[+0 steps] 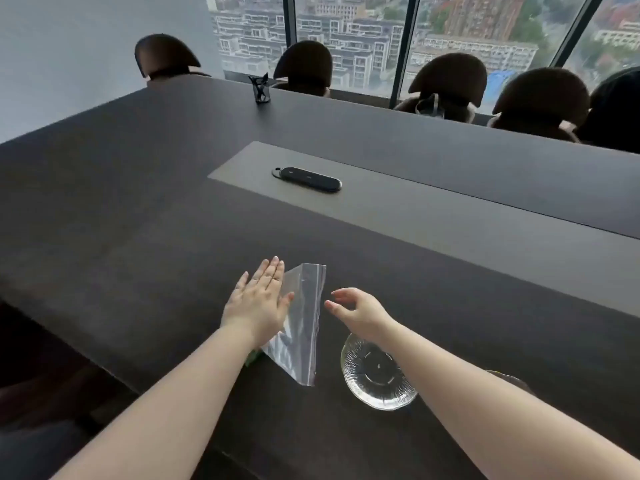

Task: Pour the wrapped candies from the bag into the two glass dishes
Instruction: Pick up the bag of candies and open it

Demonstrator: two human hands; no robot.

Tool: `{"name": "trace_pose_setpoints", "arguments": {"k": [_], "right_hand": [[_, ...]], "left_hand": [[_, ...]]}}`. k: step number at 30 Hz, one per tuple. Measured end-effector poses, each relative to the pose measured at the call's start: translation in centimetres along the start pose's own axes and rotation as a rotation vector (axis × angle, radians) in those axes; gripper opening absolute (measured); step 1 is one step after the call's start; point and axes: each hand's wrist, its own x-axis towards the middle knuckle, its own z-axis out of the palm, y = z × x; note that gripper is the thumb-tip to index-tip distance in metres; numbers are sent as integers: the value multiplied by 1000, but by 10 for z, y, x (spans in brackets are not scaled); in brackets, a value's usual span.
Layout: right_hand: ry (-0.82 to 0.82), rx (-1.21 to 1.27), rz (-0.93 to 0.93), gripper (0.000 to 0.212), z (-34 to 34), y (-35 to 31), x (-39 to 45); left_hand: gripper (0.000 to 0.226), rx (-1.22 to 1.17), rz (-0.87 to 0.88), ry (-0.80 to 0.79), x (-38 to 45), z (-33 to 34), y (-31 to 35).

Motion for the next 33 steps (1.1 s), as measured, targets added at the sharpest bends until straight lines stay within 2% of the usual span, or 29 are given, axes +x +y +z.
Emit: {"name": "trace_pose_setpoints", "arguments": {"k": [3,6,12,17,21,27,33], "right_hand": [[-44,-27,31,36,6,2,-2],[-63,75,81,31,11,3,-5],[-94,282,57,9,18,-1,-3],[-166,542,123,19,18,-9,-4],[-209,688,173,18,17,-11,-4],[-198,533,98,17,18,-10,-3],[-140,393,46,10,19,-12,-3]], "left_hand": [[62,0,12,-37,-8,14,-6],[59,-51,41,-1,-15,25,-8],[36,-314,55,48,-15,30,8],[32,-527,-46,28,-10,28,19],[30,-662,-108,47,-6,29,20],[11,-713,-87,40,-1,27,21],[12,-727,-129,22,1,21,23]]}}
